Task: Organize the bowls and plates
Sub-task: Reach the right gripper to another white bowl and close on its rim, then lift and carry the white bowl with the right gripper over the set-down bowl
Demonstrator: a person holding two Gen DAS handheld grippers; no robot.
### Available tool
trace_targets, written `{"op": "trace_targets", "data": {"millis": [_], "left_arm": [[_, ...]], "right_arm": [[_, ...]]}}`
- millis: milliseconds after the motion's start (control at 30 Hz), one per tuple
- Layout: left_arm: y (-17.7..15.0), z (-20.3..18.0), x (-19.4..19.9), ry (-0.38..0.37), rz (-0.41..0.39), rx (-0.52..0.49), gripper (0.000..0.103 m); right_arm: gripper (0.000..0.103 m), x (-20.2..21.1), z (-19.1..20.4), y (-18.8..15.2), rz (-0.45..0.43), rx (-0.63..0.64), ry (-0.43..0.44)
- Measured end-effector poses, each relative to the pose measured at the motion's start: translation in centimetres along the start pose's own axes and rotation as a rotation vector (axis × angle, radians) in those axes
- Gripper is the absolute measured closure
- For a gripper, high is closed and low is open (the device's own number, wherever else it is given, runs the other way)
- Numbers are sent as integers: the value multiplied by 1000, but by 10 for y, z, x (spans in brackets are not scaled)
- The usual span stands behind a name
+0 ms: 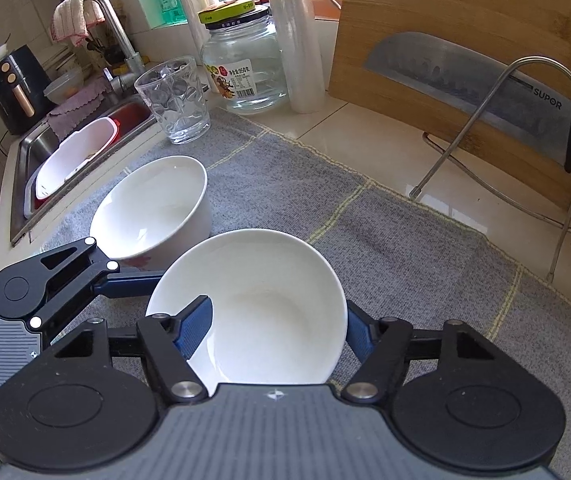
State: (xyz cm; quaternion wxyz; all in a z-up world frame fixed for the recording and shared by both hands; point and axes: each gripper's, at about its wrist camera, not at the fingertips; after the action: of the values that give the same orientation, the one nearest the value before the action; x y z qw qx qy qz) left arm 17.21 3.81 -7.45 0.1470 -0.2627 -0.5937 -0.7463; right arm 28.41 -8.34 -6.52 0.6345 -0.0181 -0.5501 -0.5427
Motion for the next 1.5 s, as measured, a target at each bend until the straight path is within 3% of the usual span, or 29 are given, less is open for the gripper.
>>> {"op": "trace_targets", "data": {"millis": [433,833,1500], "left_arm": [[4,-2,6,-9,7,-8,13],[17,-9,38,-42,-22,-49,13],[14,-32,93,-111,-57,-103,13]], "right_arm": [[29,7,3,0,-5,-32,2],[29,45,27,-8,-34,-58,-13],[28,93,63,-52,-92,-94,-57]]}}
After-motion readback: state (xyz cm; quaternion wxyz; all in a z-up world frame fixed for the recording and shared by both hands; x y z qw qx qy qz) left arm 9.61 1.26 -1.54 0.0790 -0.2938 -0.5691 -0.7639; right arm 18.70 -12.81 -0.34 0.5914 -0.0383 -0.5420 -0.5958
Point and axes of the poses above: each gripper's, at about its wrist camera, not at the fingertips, and x roughly against the way its jaws point, z to its left, y to its top, and after that the axes turned 15 degrees about y, right-handed
